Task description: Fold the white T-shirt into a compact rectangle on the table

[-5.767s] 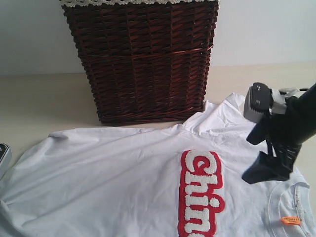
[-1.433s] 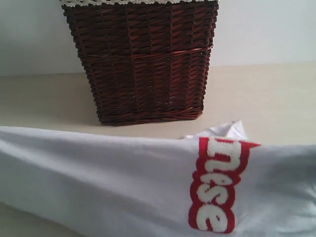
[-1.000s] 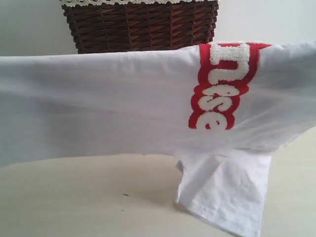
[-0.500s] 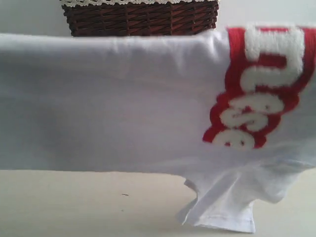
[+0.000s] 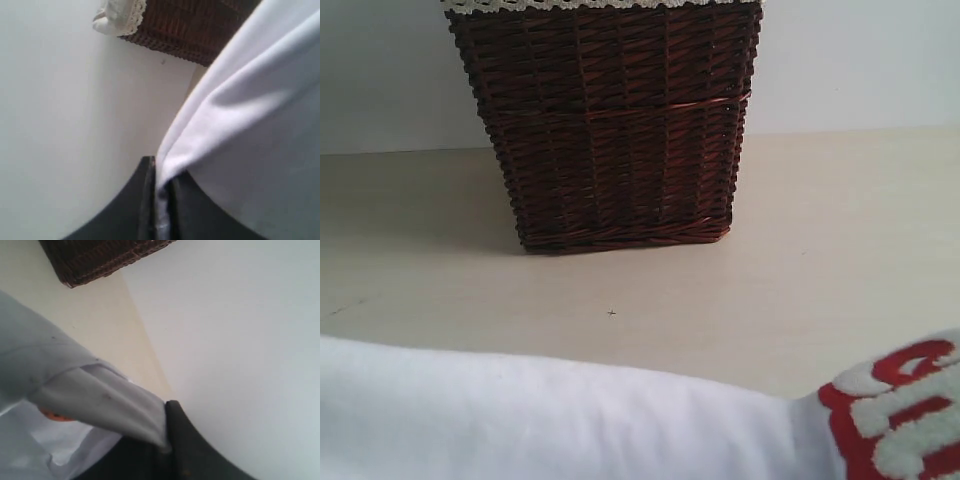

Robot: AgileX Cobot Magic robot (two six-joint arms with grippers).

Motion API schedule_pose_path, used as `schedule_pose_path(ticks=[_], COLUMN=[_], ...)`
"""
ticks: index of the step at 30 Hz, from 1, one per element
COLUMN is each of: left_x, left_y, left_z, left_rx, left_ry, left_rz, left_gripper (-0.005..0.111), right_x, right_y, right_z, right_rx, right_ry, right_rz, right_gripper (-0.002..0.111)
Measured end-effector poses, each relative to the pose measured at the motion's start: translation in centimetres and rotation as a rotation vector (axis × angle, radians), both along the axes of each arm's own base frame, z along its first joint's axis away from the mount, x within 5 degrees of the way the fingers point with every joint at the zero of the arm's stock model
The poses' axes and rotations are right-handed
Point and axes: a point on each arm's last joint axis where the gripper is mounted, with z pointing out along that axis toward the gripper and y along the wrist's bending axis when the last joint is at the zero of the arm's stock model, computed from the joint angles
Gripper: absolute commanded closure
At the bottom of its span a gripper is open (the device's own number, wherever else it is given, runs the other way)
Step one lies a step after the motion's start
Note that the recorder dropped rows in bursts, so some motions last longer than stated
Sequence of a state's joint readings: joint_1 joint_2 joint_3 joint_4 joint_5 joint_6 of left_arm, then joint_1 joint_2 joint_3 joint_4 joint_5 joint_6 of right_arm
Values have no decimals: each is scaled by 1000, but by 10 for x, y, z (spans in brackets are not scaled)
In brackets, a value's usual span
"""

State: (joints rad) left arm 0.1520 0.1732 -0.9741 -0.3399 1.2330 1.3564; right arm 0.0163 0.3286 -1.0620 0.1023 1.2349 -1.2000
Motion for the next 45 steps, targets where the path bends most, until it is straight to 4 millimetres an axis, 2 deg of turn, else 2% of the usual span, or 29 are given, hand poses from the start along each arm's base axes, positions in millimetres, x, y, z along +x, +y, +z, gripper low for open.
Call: schedule_pose_path(ticks=[7,10,13,16,19,23,26,32,38,41,45], left_x=[-30,-28,-17,-1,17,35,43,53,74,89,130], left_y=[-6,-7,-4,-2,1,5,6,7,10,13,21], left_z=[-7,-13,-25,-45,-73,-111,-133,-159,-164,-164,-177], left_rx=[-240,-327,-396,-419,-411,-310,-221,-89,-91,-113,-93], left_ry=[-64,-36,32,122,234,358,422,443,366,381,548], left_rz=[50,67,99,124,144,120,79,3,4,28,24], left_gripper=[107,107,107,107,107,107,107,107,107,107,107], right_x=[-34,-38,-28,-12,6,25,38,69,113,136,179], right_y=[1,4,5,7,9,10,9,8,7,6,3], right_z=[-4,-7,-19,-41,-73,-115,-132,-137,-139,-144,-164], right_rx=[66,142,190,204,169,77,21,-19,-18,-17,-16], right_ry=[-109,-107,-46,52,175,333,370,304,314,326,367], right_rz=[-1,0,-5,-2,22,72,91,104,76,55,14], right_gripper=[108,108,108,108,108,108,108,108,108,108,108])
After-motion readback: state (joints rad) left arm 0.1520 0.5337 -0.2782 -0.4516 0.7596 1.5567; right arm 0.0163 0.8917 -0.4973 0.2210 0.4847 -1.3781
